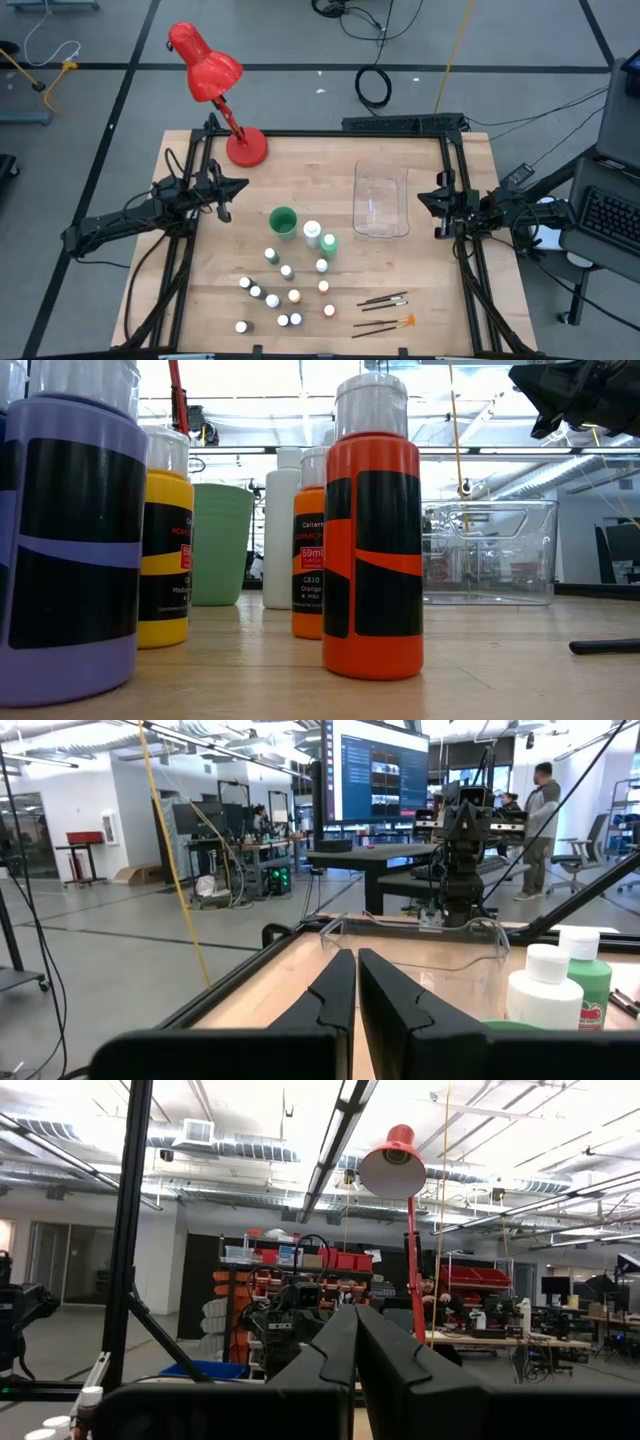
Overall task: Pick & Place Paint Supplies
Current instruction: Put the top gold paintbrush into the green cup
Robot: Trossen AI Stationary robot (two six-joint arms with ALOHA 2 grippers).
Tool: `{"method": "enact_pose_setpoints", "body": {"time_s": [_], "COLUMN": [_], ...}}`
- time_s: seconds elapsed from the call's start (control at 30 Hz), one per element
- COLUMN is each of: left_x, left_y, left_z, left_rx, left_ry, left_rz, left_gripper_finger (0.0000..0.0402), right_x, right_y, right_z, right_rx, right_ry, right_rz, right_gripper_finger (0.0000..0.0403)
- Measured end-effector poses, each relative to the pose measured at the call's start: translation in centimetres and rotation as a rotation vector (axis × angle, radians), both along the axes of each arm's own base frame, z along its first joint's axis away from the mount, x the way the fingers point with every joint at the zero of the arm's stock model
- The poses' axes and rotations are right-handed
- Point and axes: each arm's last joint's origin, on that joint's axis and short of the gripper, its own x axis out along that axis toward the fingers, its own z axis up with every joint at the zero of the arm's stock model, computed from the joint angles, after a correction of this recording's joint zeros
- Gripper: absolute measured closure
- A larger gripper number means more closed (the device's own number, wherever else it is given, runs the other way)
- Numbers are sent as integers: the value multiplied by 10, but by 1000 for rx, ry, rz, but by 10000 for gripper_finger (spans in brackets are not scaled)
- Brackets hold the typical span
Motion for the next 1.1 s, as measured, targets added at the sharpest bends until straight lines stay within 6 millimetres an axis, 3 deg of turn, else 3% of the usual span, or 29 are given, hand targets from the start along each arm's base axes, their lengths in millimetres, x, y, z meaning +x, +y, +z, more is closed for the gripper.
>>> {"method": "enact_pose_setpoints", "body": {"time_s": [1.1], "left_x": [0], "left_y": [0], "left_z": [0], "left_rx": [-43], "left_ry": [-14], "left_rz": [-7], "left_gripper_finger": [380], "right_x": [0], "right_y": [0], "right_z": [1], "right_rx": [3], "right_ry": [-7], "right_rz": [2], "right_gripper_finger": [399]}}
